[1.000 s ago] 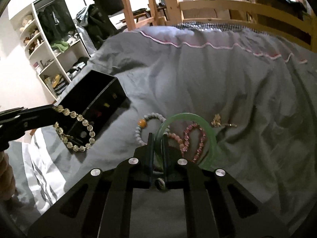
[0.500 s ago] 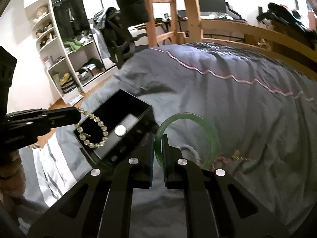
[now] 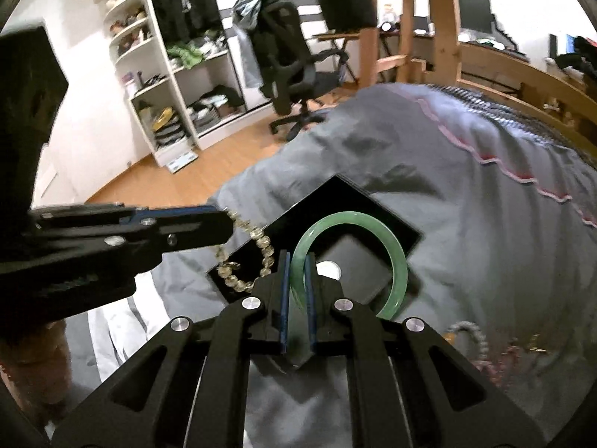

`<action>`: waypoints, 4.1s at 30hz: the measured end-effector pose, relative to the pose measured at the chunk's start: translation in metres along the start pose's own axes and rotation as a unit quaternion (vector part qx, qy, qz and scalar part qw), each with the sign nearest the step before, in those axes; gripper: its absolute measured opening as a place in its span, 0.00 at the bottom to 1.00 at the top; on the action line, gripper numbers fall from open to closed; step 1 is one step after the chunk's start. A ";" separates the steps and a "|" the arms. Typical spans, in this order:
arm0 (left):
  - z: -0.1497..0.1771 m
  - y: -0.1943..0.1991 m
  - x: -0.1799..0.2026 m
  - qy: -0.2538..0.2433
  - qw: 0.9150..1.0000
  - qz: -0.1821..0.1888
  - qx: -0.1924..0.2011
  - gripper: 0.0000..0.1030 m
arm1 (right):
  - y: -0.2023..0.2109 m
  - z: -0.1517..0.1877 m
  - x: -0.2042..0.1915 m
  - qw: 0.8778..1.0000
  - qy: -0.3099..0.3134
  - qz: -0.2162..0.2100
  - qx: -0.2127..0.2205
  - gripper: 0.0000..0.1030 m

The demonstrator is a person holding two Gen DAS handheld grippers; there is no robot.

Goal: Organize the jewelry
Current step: 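Carry the gold bracelet into the black box with the left tool while the right drops the bangle, then grasp the white beaded bracelet with the left tool while the right tool grasps the pink crystal bracelet, then lower the white bracelet into the box with the left tool while the right releases its bracelet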

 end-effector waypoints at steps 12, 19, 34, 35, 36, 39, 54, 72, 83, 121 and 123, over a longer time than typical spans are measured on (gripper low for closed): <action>0.006 -0.006 -0.011 0.027 0.999 0.004 -0.017 0.20 | -0.024 0.029 -0.005 1.000 -0.005 -0.002 -0.024 0.39; -0.007 0.012 -0.004 0.018 0.999 0.005 0.038 0.82 | 0.018 0.017 0.030 0.997 0.000 0.069 0.031 0.96; 0.018 -0.013 0.067 -0.052 0.997 0.059 0.023 0.94 | 0.120 0.071 0.159 0.982 -0.055 0.181 0.020 0.96; 0.021 -0.016 0.072 -0.058 0.996 0.063 0.020 0.94 | 0.122 0.076 0.163 0.982 -0.066 0.178 0.023 0.96; 0.025 -0.018 0.075 -0.062 0.996 0.063 0.018 0.94 | 0.123 0.079 0.164 0.981 -0.070 0.178 0.024 0.96; 0.034 -0.026 0.088 -0.080 0.995 0.063 0.012 0.94 | 0.120 0.090 0.168 0.981 -0.074 0.175 0.023 0.96; 0.073 -0.116 0.152 -0.161 0.980 0.078 -0.084 0.51 | 0.063 0.129 0.198 0.982 -0.128 0.134 -0.032 0.39; 0.102 -0.164 0.156 -0.170 0.971 0.074 -0.148 0.21 | 0.039 0.141 0.210 0.979 -0.164 0.118 -0.035 0.09; 0.079 -0.136 0.159 -0.159 0.976 0.097 -0.115 0.08 | 0.064 0.108 0.211 0.977 -0.171 0.121 0.046 0.08; 0.020 -0.031 0.109 -0.147 0.988 0.041 -0.035 0.08 | 0.108 0.034 0.151 0.983 -0.119 0.114 0.078 0.09; 0.015 -0.029 0.097 -0.137 0.989 0.030 -0.035 0.08 | 0.105 0.025 0.142 0.985 -0.110 0.108 0.080 0.09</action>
Point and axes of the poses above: each gripper's, at about its wrist camera, not at the fingertips, and y roughly against the way its jaws point, x to its right, z to its underside, the point moved 10 cm from there along -y, roughly the way its jaws point, and after that the axes turned 4 degrees about x, right-handed, at the moved point
